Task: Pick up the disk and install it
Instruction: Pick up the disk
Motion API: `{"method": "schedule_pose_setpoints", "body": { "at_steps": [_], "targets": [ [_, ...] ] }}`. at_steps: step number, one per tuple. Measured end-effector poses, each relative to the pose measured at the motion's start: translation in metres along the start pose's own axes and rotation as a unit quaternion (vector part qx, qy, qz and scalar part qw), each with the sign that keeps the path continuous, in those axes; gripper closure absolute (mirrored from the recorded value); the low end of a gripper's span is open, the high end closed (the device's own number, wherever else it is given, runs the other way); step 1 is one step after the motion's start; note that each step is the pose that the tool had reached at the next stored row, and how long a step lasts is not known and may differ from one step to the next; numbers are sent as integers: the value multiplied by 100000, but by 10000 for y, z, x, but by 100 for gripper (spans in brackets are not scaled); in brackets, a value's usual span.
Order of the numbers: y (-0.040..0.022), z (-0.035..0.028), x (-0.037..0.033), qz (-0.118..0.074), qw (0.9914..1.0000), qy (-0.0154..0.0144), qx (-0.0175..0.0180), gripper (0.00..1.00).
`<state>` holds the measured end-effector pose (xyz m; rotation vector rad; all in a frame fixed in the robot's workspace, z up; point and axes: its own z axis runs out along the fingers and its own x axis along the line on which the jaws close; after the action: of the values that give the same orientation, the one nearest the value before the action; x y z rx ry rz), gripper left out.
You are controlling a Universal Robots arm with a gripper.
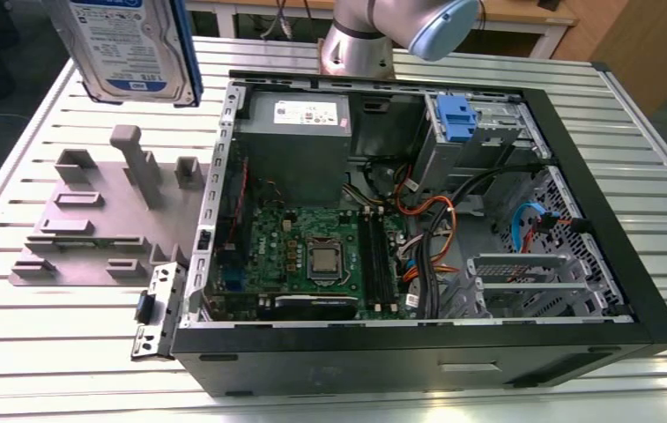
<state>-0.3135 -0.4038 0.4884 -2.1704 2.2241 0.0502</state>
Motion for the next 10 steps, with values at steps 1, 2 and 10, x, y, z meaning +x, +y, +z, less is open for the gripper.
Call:
{"method": "schedule_pose_setpoints", "body": {
  "at_steps": [1,2,10],
  "targets": [
    [-14,1,0,1,100000,-3,4,64],
    [-26,0,1,1,100000,3,-2,64],
    [-50,-4,114,0,100000,-2,1,64]
  ]
}}
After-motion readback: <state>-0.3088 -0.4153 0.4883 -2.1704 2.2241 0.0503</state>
